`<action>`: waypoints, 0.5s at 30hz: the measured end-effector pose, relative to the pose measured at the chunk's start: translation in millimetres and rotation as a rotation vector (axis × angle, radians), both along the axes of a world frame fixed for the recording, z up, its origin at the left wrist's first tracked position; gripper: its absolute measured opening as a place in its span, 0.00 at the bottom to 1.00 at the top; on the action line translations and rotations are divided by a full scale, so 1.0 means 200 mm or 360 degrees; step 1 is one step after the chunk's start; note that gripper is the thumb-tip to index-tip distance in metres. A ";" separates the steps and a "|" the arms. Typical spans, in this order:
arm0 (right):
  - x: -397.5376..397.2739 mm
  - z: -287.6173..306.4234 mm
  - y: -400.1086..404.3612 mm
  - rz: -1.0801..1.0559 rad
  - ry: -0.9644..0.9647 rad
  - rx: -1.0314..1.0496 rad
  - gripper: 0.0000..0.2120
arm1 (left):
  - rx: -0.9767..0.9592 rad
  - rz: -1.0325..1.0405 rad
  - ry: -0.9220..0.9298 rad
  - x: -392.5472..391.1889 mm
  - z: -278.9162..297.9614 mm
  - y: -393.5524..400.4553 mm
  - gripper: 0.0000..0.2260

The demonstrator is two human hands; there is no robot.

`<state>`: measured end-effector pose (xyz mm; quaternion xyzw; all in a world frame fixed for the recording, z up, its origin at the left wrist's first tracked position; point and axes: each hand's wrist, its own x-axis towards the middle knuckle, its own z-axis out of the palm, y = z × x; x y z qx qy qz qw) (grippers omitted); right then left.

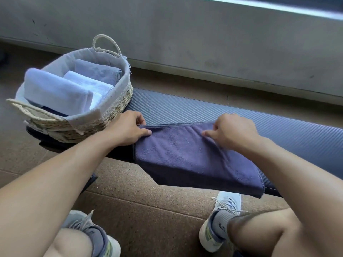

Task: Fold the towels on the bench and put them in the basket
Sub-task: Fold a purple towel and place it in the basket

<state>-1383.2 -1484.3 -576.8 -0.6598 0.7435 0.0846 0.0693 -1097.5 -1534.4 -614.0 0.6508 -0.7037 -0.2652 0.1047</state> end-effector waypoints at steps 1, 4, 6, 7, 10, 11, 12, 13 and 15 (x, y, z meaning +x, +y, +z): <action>-0.02 -0.02 -0.03 0.0026 -0.0106 -0.0156 0.18 | -0.0012 0.0011 0.0046 0.00 0.00 0.00 0.13; -0.09 -0.06 -0.10 0.0233 -0.0341 -0.0132 0.17 | 0.0003 0.0001 0.0110 0.02 0.00 0.00 0.12; -0.14 -0.11 -0.13 0.0294 -0.0356 -0.0048 0.18 | 0.0002 0.0015 0.0133 0.04 -0.01 0.02 0.13; -0.16 -0.13 -0.14 0.0296 -0.0389 -0.0055 0.16 | 0.0005 0.0032 0.0139 0.05 0.00 0.02 0.14; -0.20 -0.16 -0.17 0.0282 -0.0485 -0.0161 0.11 | 0.0022 0.0099 0.0228 0.07 0.00 0.04 0.18; -0.20 -0.15 -0.18 0.0276 -0.0497 -0.0168 0.10 | 0.0019 0.0108 0.0285 0.08 0.00 0.05 0.19; -0.20 -0.15 -0.19 0.0274 -0.0505 -0.0166 0.10 | -0.0005 0.0104 0.0339 0.09 0.00 0.06 0.20; -0.21 -0.15 -0.19 0.0264 -0.0508 -0.0156 0.11 | -0.0045 0.0092 0.0372 0.10 0.00 0.07 0.21; -0.21 -0.14 -0.19 0.0228 -0.0527 -0.0139 0.12 | -0.0151 0.0040 0.0376 0.10 0.00 0.08 0.22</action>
